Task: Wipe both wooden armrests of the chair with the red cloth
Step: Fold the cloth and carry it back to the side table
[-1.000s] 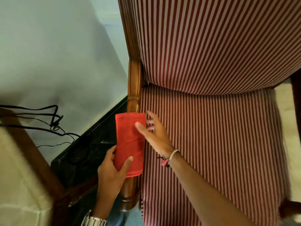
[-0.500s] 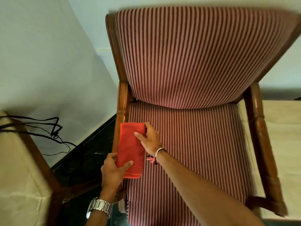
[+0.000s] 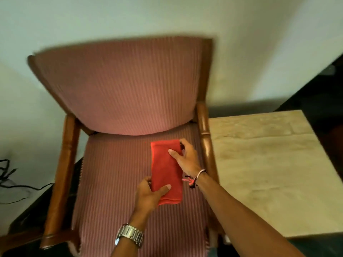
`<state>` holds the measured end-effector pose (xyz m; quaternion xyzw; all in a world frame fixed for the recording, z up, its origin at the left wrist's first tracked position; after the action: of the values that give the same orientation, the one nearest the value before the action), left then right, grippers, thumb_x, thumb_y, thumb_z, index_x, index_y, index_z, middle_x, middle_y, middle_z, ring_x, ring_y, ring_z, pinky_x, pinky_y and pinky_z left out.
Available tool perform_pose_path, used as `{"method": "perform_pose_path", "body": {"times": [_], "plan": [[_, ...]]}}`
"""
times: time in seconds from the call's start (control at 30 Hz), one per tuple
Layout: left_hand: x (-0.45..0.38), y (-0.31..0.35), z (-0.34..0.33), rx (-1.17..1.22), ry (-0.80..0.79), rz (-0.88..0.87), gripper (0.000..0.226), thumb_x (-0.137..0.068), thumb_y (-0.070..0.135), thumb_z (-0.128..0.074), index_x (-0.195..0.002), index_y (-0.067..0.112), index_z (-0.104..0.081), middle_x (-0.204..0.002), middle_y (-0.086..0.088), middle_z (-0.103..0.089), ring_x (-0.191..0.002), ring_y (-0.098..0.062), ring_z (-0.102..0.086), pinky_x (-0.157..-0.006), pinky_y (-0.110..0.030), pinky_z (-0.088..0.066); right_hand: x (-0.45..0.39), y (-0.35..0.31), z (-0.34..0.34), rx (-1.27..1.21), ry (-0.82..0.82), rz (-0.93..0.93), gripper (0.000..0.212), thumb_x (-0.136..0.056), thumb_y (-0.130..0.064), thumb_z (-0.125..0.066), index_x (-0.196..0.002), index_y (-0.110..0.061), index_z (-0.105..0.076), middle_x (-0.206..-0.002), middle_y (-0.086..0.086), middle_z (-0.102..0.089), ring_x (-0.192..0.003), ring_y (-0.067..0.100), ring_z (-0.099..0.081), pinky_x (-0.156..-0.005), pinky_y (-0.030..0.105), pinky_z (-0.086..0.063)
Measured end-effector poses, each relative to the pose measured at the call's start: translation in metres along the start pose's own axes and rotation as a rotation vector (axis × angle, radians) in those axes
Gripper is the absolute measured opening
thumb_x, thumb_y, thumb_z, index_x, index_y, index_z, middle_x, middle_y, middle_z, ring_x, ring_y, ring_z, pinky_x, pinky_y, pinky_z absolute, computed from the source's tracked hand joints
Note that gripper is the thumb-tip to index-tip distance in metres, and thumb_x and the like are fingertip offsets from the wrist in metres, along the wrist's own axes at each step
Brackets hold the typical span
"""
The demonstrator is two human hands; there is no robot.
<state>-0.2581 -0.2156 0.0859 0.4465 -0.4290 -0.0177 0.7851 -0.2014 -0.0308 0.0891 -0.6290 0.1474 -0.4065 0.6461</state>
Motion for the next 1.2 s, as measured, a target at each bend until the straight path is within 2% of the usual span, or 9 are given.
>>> {"method": "perform_pose_path", "body": {"times": [0.17,0.33,0.43,0.63,0.77,0.87,0.97,1.07,1.2], "plan": [[0.027,0.010,-0.124,-0.028,-0.004,0.036,0.042,-0.073,0.003,-0.086,-0.104,0.010,-0.058,-0.107,-0.021,-0.073,-0.096,-0.036,-0.073,-0.090,-0.054,-0.059,0.005,0.028,0.125,0.006,0.034,-0.042,0.033,-0.093,-0.013,-0.072,-0.123,-0.009,-0.061,-0.113,0.004,-0.068,-0.103,0.018,-0.065,-0.094,0.033,-0.055],[0.032,0.013,-0.221,-0.008,-0.026,0.074,0.051,-0.070,0.008,-0.088,-0.109,0.018,-0.057,-0.110,-0.009,-0.074,-0.094,-0.025,-0.075,-0.085,-0.044,-0.063,-0.007,0.059,0.220,0.068,0.041,-0.089,0.029,-0.093,-0.017,-0.072,-0.119,-0.009,-0.061,-0.108,0.001,-0.066,-0.101,0.017,-0.063,-0.093,0.036,-0.056],[0.028,0.012,-0.255,-0.062,0.002,0.072,0.060,-0.067,0.018,-0.091,-0.117,0.010,-0.058,-0.113,-0.010,-0.073,-0.099,-0.027,-0.073,-0.090,-0.049,-0.061,-0.015,0.073,0.250,0.096,0.051,-0.105,0.030,-0.093,-0.019,-0.072,-0.120,-0.011,-0.061,-0.111,0.003,-0.067,-0.102,0.017,-0.063,-0.092,0.036,-0.056],[-0.010,-0.007,-0.315,-0.195,0.033,0.070,0.060,-0.066,0.027,-0.092,-0.112,0.016,-0.054,-0.110,-0.006,-0.069,-0.087,-0.015,-0.065,-0.072,-0.023,-0.053,-0.052,0.131,0.284,0.157,0.059,-0.156,0.020,-0.092,-0.021,-0.073,-0.108,-0.018,-0.062,-0.102,0.000,-0.068,-0.088,0.010,-0.062,-0.070,0.011,-0.049],[-0.054,-0.040,-0.345,-0.269,0.071,0.116,0.068,-0.069,0.029,-0.090,-0.121,0.006,-0.054,-0.117,-0.015,-0.069,-0.100,-0.031,-0.068,-0.086,-0.041,-0.058,-0.083,0.184,0.281,0.246,0.035,-0.204,0.026,-0.091,-0.020,-0.074,-0.114,-0.011,-0.064,-0.098,0.000,-0.066,-0.087,0.016,-0.064,-0.064,0.003,-0.047],[-0.082,-0.074,-0.359,-0.355,0.073,0.167,0.068,-0.069,0.034,-0.089,-0.120,0.008,-0.053,-0.117,-0.016,-0.070,-0.098,-0.030,-0.067,-0.087,-0.041,-0.058,-0.094,0.228,0.278,0.303,0.042,-0.271,0.032,-0.091,-0.020,-0.075,-0.118,-0.006,-0.062,-0.102,0.006,-0.070,-0.097,0.026,-0.069,-0.085,0.031,-0.058],[-0.094,-0.098,-0.365,-0.508,0.059,0.191,0.072,-0.069,0.050,-0.085,-0.119,0.014,-0.048,-0.116,-0.014,-0.068,-0.099,-0.034,-0.067,-0.080,-0.042,-0.056,-0.093,0.249,0.273,0.514,0.050,-0.247,0.040,-0.090,-0.034,-0.074,-0.120,-0.011,-0.060,-0.113,0.009,-0.072,-0.108,0.032,-0.068,-0.089,0.047,-0.057],[-0.096,-0.093,-0.365,-0.833,0.113,0.097,0.087,-0.067,0.067,-0.076,-0.128,0.017,-0.038,-0.118,-0.010,-0.064,-0.106,-0.034,-0.065,-0.073,-0.041,-0.049,-0.092,0.246,0.270,0.709,0.081,-0.126,0.050,-0.091,-0.043,-0.069,-0.130,-0.015,-0.054,-0.125,0.009,-0.064,-0.118,0.032,-0.061,-0.090,0.050,-0.055],[-0.087,-0.056,-0.371,-1.229,0.209,-0.290,0.109,-0.070,0.063,-0.074,-0.152,0.011,-0.025,-0.140,-0.016,-0.049,-0.123,-0.033,-0.054,-0.097,-0.049,-0.051,-0.070,0.227,0.272,0.885,0.169,0.046,0.058,-0.094,-0.043,-0.066,-0.140,-0.013,-0.048,-0.138,0.013,-0.052,-0.124,0.031,-0.053,-0.098,0.043,-0.051]]}}
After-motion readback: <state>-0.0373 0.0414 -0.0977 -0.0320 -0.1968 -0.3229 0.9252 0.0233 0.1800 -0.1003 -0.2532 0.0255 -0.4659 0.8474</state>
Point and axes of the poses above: each hand's wrist, its own x-axis away from the middle knuckle, its own z-axis out of the back of the hand, y = z × x, the point moved 7 cm from there along -x, towards the middle knuckle
